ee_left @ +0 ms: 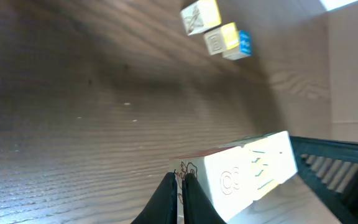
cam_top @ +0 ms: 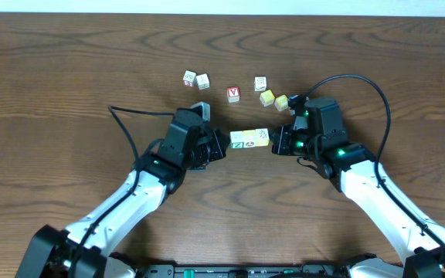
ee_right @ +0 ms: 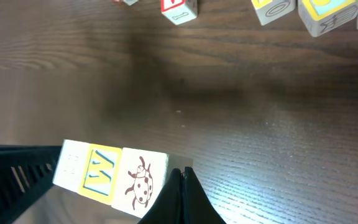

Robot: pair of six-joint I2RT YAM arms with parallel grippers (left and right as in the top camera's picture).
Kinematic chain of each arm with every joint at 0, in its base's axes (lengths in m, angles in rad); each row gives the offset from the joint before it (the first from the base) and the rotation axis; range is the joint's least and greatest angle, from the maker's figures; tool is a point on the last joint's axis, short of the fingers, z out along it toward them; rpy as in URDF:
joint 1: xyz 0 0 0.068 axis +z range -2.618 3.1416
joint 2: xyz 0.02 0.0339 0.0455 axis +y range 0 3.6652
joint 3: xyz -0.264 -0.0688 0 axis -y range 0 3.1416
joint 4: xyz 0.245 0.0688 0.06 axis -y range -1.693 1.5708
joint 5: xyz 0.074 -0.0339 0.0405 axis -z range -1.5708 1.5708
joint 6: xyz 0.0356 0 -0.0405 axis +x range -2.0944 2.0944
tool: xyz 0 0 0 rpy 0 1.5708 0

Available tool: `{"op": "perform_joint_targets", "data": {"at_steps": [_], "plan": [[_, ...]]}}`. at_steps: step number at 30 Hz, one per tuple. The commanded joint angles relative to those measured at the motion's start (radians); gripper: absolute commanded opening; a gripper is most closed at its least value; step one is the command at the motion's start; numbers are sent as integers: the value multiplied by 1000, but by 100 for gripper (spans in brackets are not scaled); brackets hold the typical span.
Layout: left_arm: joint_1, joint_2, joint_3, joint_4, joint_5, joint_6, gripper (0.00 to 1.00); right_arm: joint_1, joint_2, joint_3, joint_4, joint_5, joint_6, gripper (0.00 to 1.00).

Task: Lift 3 blocks

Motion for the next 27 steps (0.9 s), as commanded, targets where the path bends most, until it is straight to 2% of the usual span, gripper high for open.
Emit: {"op": "perform_joint_targets", "data": {"at_steps": [1, 8, 18, 27], "plan": [[-19, 31, 8, 32, 81, -15, 7, 60, -15, 2, 10, -99, 22, 1], [-19, 54, 8, 45, 81, -28, 7, 63, 4, 2, 1, -76, 25, 1], [-19, 60, 7, 44, 65, -23, 7, 63, 167, 2, 48, -90, 42, 1], [-61, 83, 7, 44, 7, -20, 7, 63, 175, 2, 60, -91, 44, 1]]}}
